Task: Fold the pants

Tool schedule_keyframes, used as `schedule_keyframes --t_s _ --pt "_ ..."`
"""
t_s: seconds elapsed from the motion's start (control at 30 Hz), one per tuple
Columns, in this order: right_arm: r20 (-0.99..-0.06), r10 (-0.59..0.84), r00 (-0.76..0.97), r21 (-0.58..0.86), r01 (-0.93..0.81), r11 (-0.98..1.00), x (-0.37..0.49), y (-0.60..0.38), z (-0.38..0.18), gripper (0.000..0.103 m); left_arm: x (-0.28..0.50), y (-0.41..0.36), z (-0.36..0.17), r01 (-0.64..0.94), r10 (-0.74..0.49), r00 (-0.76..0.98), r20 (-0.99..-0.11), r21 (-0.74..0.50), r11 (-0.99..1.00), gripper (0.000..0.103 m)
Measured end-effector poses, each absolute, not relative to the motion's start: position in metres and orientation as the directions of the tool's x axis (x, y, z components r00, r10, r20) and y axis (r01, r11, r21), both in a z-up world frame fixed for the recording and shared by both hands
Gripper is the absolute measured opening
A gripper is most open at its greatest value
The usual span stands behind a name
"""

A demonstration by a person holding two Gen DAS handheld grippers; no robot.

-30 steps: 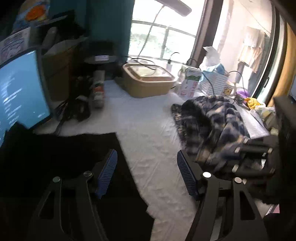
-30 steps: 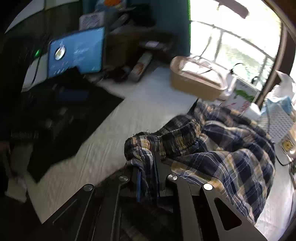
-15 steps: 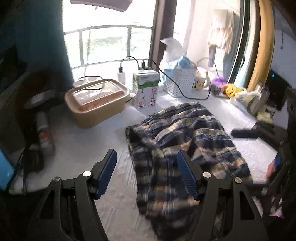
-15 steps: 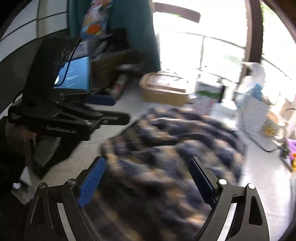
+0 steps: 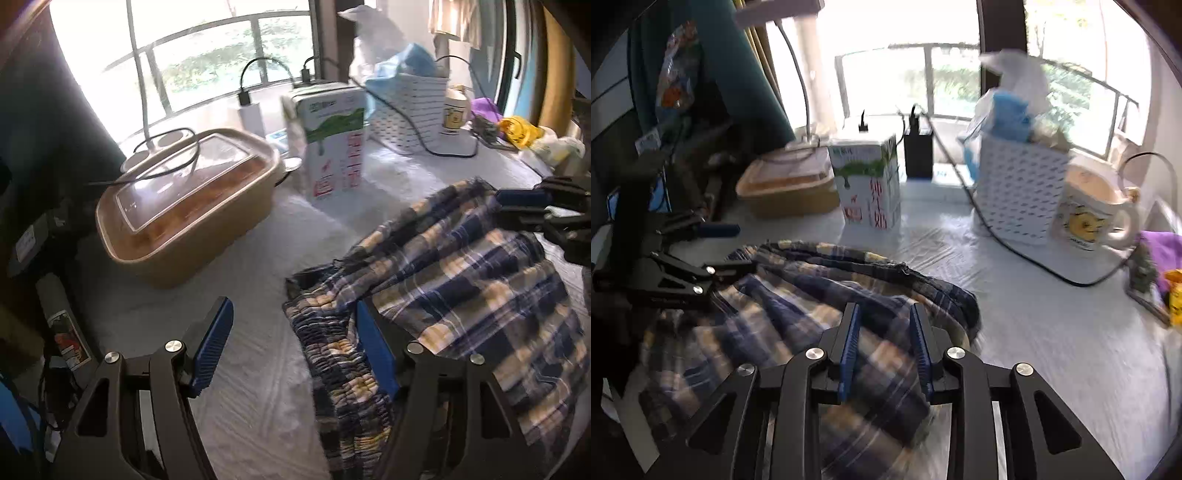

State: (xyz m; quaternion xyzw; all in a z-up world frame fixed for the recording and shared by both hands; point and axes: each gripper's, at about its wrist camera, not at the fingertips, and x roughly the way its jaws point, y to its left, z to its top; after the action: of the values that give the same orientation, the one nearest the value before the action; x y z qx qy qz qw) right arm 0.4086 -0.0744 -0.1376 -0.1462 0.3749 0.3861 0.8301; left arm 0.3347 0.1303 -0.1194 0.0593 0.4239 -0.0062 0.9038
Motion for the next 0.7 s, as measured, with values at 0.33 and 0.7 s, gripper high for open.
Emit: schedule_keyframes --t_s 0.33,0.7 --pt "-0.766 0.370 0.525 -0.099 -0.666 0.740 0.447 -0.062 -0.162 0.026 0.348 0.152 -0.119 0.035 0.020 0.640 -0.768 0.055 0.998 0.070" --pt "-0.712 0.579 0.398 0.014 -0.816 0.578 0.369 -0.050 -0.102 0.029 0.291 0.149 -0.063 0.064 -0.092 0.739 -0.668 -0.066 0.996 0.070"
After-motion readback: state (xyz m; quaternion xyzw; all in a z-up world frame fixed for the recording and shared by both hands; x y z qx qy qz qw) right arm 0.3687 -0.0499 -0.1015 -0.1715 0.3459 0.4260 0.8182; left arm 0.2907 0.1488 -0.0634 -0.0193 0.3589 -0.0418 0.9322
